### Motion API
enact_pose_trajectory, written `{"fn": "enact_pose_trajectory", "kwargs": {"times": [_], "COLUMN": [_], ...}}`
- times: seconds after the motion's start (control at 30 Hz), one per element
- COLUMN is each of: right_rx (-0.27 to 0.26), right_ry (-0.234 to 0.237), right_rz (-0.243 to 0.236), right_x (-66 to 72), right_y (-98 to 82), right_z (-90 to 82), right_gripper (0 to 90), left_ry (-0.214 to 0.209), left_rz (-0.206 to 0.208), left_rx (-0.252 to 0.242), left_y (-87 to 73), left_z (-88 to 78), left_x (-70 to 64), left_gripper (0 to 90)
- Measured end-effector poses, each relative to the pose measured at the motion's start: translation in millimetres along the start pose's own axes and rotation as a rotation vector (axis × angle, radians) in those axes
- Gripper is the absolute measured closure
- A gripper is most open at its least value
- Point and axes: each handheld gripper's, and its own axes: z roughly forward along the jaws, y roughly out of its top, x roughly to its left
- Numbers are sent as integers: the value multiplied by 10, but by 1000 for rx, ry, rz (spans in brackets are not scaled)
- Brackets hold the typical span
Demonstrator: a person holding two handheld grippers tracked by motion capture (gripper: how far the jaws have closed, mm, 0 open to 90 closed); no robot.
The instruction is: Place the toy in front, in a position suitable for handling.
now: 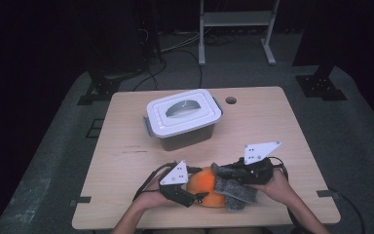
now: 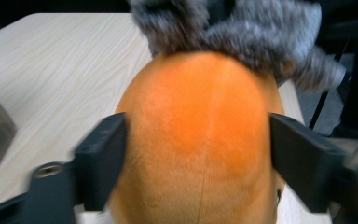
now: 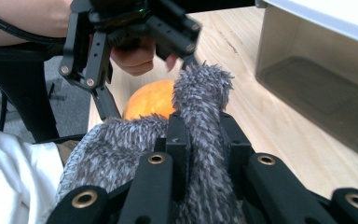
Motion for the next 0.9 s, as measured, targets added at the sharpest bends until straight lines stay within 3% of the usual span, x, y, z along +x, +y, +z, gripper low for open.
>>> {"fn": "enact_pose_trajectory", "kwargs": {"times": [0.07, 0.13, 0.23, 0.3, 0.43, 0.53, 0.6, 0.77, 0.83, 0.9], "right_rx": [-12, -17, -15, -29, -62, -54, -47, -69, -66, -53], "right_ry": [7, 9, 2, 0, -11, -26, -27, -4, 0, -5], "right_rz": [8, 8, 8, 11, 9, 4, 12, 52, 42, 16], "right_x": [11, 12, 4, -23, -66, -92, -105, -47, -2, 36], "right_y": [-31, -45, -35, -7, 80, 86, 39, -113, -111, -88], "right_z": [11, 15, 8, -7, -4, -4, -16, -53, -43, -33], "right_gripper": [772, 772, 772, 773, 772, 773, 773, 774, 773, 773], "left_ry": [-3, 14, 63, 98, 187, 180, 152, 61, 66, 94], "left_rz": [1, 17, 69, 106, 151, 123, 100, -5, 2, 58], "left_rx": [-4, 18, 22, -4, -29, -44, -48, -63, -47, -30], "left_y": [11, 19, 36, 45, 81, 37, 8, 32, 40, 25], "left_z": [31, 69, 63, 72, 132, 135, 117, 82, 91, 78], "left_x": [-8, -20, -38, -55, -65, -26, -5, 33, 24, -8], "left_gripper": [91, 90, 282, 373, 416, 403, 371, 145, 146, 293]}}
